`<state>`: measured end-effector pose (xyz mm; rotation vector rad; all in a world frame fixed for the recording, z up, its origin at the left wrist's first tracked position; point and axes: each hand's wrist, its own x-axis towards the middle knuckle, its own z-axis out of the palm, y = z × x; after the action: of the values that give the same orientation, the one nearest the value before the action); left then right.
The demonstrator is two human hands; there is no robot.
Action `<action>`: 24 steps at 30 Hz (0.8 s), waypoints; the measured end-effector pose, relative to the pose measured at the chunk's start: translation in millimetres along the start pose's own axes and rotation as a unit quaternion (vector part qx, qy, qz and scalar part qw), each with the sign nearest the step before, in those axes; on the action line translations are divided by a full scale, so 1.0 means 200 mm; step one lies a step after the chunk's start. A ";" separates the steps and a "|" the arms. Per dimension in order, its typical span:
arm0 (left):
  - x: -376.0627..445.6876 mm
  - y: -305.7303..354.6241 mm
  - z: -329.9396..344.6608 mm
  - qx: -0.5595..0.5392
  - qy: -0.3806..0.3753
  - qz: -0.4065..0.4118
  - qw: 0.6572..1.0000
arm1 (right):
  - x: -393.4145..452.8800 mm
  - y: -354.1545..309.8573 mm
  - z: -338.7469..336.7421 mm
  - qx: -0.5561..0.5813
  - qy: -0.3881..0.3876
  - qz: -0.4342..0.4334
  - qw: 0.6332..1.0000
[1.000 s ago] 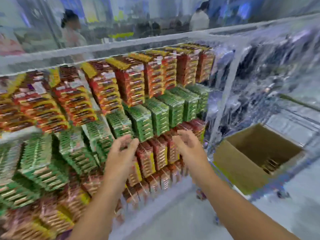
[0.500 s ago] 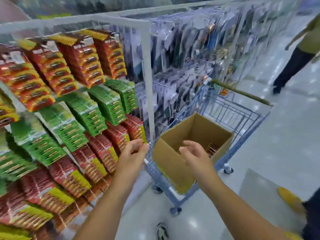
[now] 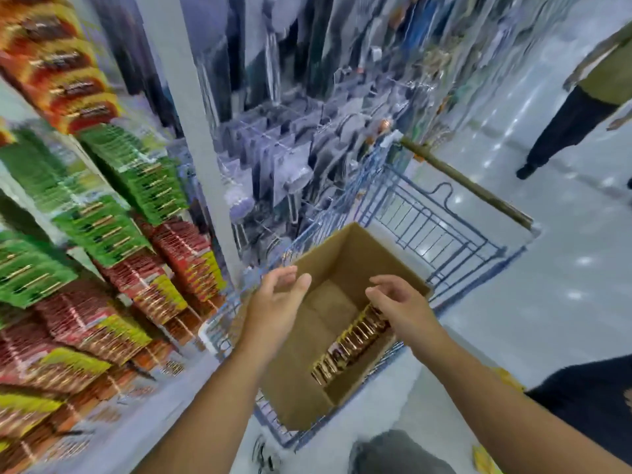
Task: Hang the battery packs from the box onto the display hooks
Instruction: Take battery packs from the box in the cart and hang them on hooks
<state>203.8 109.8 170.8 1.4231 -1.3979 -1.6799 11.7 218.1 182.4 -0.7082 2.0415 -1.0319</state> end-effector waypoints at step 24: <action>0.70 -1.42 0.95 -0.319 0.398 -0.469 0.721 | 1.58 0.97 0.40 -0.585 -0.500 -0.113 0.628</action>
<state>45.7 149.6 -160.5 2.1130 0.4760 -1.4199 -136.0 54.4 -127.6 -1.6959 1.3035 0.7745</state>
